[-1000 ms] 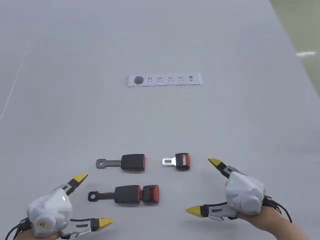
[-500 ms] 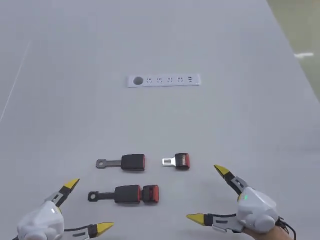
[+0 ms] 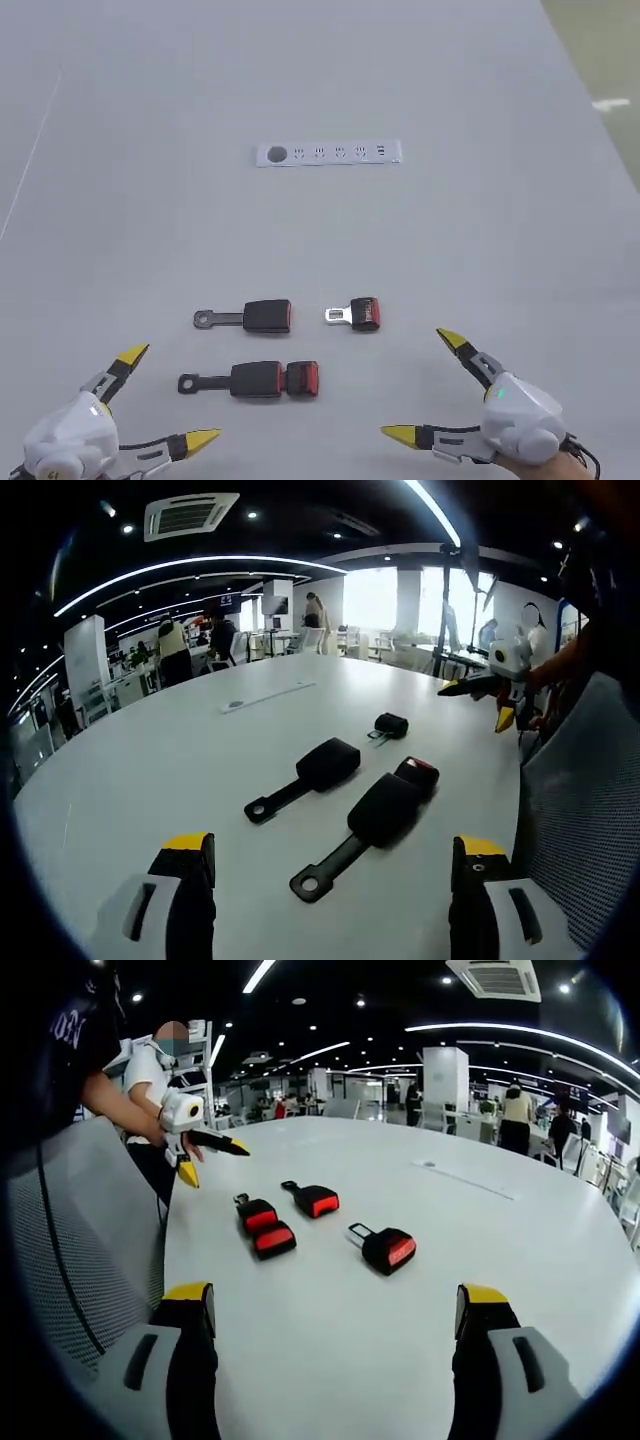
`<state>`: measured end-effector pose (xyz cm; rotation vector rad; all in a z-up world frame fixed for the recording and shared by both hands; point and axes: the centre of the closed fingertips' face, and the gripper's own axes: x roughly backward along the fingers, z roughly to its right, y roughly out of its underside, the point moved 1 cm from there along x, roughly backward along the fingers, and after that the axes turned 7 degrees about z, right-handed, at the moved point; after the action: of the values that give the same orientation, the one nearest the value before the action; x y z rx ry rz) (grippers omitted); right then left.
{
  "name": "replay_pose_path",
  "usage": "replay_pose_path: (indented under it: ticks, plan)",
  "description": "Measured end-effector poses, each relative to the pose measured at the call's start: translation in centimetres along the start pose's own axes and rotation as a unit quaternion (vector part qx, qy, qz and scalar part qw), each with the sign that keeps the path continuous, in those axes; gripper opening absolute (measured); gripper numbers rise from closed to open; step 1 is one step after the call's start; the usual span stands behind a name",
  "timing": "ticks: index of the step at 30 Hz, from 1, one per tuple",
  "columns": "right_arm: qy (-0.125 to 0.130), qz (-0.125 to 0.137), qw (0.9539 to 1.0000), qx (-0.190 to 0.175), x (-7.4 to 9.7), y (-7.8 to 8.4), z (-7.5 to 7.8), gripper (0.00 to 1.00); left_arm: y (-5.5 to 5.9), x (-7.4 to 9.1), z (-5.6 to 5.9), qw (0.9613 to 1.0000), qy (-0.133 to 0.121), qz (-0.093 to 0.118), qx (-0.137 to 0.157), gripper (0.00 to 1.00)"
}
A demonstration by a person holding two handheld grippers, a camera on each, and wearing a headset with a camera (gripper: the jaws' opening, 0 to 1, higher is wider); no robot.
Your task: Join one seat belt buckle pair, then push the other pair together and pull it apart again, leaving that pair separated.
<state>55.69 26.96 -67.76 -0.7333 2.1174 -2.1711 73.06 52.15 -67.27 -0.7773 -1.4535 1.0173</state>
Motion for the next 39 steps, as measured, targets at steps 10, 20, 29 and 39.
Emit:
replay_pose_path:
  ticks: [10, 20, 29, 39]
  plan:
    - [0.002, 0.001, 1.0, 0.0, 0.29, 0.12, -0.05, 1.0, -0.07, -0.18, 0.55, 0.9999, 0.012, 0.004, -0.001, 1.0]
    - [0.003, -0.005, 1.0, 0.002, 0.36, 0.14, 0.12, 1.0, 0.24, -0.12, 0.61, 0.9999, 0.012, -0.003, -0.004, 1.0]
    - [0.003, -0.006, 1.0, 0.003, 0.45, 0.45, 0.25, 1.0, 0.31, -0.16, 0.6, 0.9999, 0.012, -0.005, 0.0, 1.0]
    - [0.0, -0.005, 1.0, 0.004, 0.39, 0.3, -0.02, 1.0, 0.5, -0.13, 0.46, 0.9999, 0.011, -0.003, 0.0, 1.0]
